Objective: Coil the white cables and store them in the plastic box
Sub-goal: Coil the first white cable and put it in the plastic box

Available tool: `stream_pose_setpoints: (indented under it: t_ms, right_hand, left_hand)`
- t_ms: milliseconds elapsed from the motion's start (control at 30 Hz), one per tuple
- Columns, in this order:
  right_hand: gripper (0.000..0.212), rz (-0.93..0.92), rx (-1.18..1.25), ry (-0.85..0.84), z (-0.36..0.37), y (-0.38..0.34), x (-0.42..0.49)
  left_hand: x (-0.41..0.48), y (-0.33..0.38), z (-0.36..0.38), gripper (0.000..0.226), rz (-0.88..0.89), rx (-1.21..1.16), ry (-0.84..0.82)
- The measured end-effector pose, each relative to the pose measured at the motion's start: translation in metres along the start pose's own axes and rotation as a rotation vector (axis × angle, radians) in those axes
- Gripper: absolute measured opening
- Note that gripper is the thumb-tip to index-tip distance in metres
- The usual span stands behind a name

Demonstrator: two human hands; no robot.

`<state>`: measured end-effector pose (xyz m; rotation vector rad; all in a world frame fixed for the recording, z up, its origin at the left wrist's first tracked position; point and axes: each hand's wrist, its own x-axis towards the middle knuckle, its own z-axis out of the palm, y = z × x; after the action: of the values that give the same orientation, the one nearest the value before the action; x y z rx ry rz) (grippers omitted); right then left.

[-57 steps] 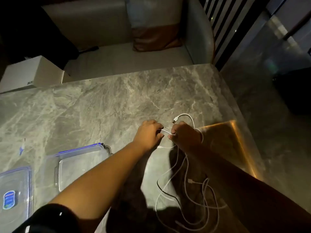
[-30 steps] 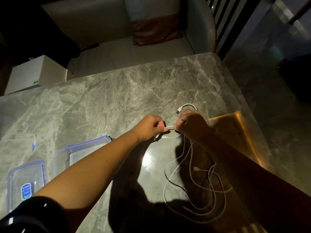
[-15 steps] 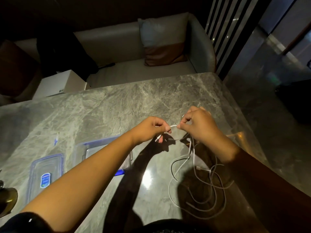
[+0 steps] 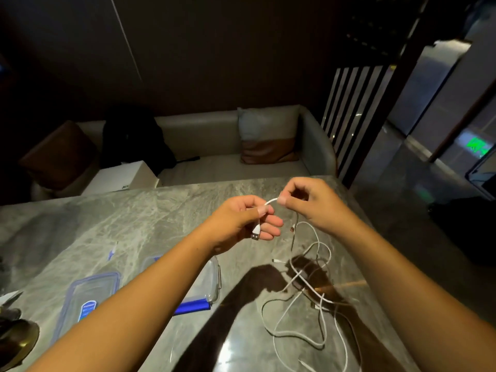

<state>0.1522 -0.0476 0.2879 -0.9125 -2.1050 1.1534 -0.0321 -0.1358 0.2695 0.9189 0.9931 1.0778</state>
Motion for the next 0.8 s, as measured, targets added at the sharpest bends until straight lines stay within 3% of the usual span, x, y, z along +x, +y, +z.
stream_pose_setpoints:
  t_ms: [400,800]
  right_hand:
    - [0.013,-0.190,0.158,-0.004,0.006,-0.104,0.008]
    - [0.010,-0.363,0.168,0.108,0.002,-0.176,-0.005]
  left_hand:
    - [-0.072,0.078,0.015,0.026,0.101,-0.157,-0.099]
    - [-0.104,0.125,0.028,0.042,0.197,-0.105,-0.231]
